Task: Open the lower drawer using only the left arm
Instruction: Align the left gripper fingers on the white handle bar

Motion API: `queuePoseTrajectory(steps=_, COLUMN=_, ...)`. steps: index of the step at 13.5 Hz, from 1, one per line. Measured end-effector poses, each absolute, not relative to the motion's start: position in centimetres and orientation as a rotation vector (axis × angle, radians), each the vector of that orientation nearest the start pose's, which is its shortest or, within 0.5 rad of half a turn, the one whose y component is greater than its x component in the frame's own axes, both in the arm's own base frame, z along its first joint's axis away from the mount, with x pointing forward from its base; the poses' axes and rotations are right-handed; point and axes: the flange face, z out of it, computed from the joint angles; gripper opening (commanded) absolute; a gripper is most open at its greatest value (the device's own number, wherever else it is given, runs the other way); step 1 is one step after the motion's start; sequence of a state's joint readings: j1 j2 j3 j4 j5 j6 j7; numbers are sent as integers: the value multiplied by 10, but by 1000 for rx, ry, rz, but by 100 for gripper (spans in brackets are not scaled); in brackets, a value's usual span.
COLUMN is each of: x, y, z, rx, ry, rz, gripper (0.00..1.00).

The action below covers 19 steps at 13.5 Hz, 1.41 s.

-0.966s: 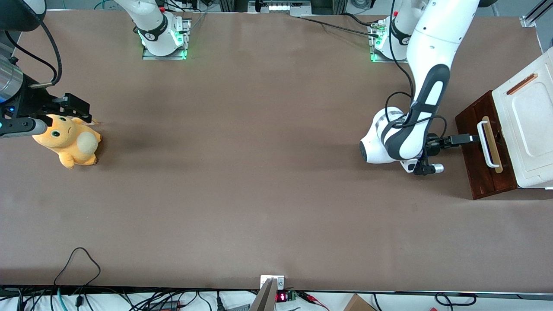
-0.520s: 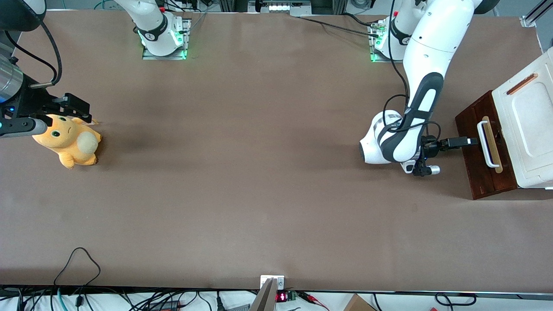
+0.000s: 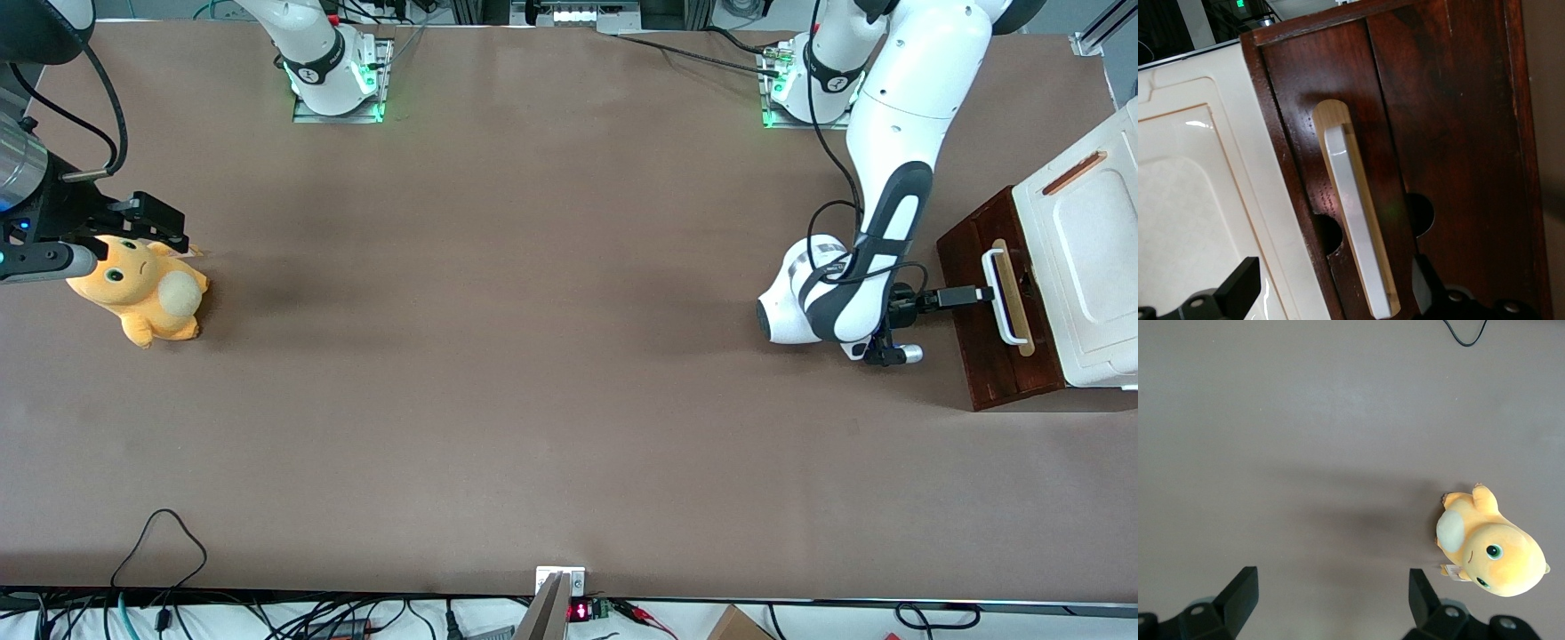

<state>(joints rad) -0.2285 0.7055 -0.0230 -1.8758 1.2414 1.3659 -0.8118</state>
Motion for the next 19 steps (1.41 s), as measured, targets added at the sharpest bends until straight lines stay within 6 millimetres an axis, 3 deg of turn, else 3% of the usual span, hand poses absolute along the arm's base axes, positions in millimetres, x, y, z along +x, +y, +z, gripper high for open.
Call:
queuePoseTrajectory(steps=9, x=554, y=-2, z=155, rx=-1614, ry=78, rz=329, gripper=100)
queuePoseTrajectory(steps=14, x=548, y=0, z=142, rx=-1605, ry=96, rz=352, gripper=100)
queuePoseTrajectory(steps=19, x=548, y=3, z=141, rx=-1605, ry=93, rz=357, gripper=100)
